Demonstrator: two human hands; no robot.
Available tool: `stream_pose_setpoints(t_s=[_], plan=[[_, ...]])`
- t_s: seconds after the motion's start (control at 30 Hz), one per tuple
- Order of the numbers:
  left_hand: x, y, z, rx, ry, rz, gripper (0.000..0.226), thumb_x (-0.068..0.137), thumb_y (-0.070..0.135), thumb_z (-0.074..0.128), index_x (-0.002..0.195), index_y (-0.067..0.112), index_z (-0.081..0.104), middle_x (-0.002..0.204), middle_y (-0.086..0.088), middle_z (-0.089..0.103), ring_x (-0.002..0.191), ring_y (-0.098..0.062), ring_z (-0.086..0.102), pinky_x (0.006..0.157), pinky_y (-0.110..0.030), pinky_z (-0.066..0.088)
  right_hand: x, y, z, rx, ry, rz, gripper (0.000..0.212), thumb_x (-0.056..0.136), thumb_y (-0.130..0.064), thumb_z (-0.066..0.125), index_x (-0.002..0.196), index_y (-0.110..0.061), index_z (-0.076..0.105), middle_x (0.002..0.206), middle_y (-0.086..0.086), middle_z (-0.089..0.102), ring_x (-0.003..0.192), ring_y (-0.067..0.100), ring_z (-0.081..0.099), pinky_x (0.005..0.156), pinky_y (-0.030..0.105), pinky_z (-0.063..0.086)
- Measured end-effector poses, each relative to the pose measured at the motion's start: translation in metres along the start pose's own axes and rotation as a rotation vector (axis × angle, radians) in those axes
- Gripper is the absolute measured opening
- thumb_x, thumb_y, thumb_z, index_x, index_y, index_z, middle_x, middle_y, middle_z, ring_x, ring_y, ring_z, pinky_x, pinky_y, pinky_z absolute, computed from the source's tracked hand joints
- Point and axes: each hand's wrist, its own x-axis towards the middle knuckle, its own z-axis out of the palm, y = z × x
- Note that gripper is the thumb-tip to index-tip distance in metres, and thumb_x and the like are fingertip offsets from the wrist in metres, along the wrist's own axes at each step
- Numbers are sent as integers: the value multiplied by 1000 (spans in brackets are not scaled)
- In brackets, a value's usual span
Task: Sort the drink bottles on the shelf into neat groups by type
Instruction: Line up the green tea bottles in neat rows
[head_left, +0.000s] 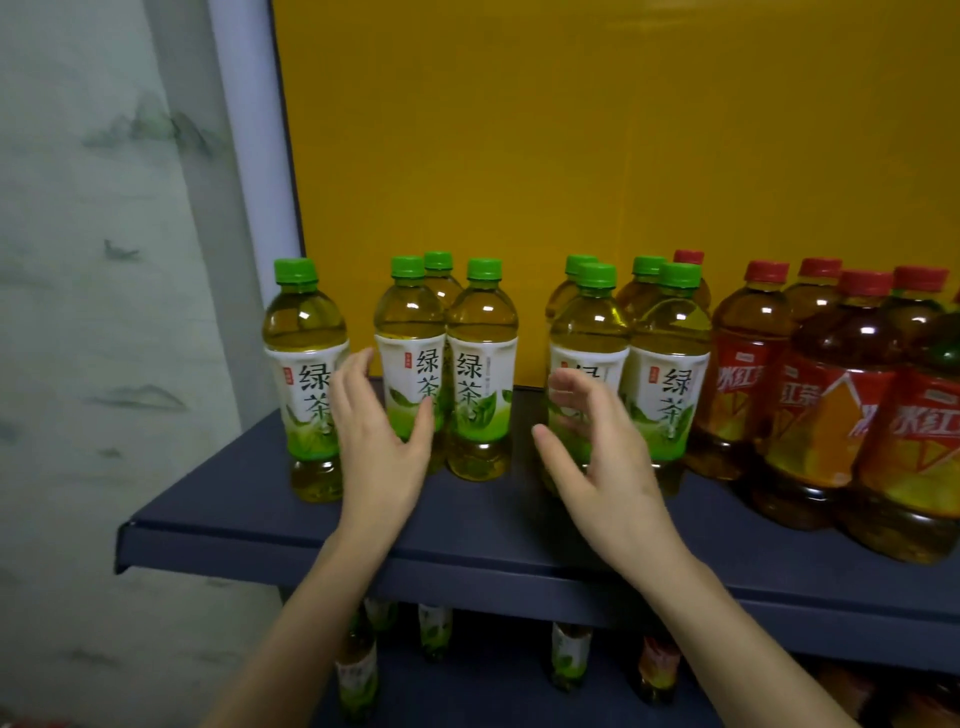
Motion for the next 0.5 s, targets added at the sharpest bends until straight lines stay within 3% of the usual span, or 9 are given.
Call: stream_pose_setpoints(t_s=[0.13,0.27,0.4,0.5], plan=[[7,-11,10,-21,-180,-94,85,82,21,68,144,-1,13,148,-19,24,140,-29,21,115,-41,22,11,-5,43,-1,-61,30,61,92,-19,54,145,-11,24,145,-1,33,134,6,32,113,27,30],[15,-27,17,-74,-233,-206,79,80,21,70,137,-5,23,138,-20,34,134,-30,29,109,-34,25,28,0,71,-33,40,125,70,88,-19,59,145,-9,19,144,5,32,134,11,29,111,24,25],[19,-36,21,-167,-254,-249,72,77,20,73,131,-2,31,131,-17,41,127,-27,38,104,-31,32,38,9,87,-83,77,259,87,80,-29,70,144,-7,16,140,9,35,131,22,36,108,39,35],[24,-44,22,-266,-309,-268,69,73,21,77,128,5,38,127,-12,50,121,-24,48,103,-42,41,40,16,90,-103,92,315,89,78,-28,72,142,-6,14,141,12,39,130,25,40,106,42,38]])
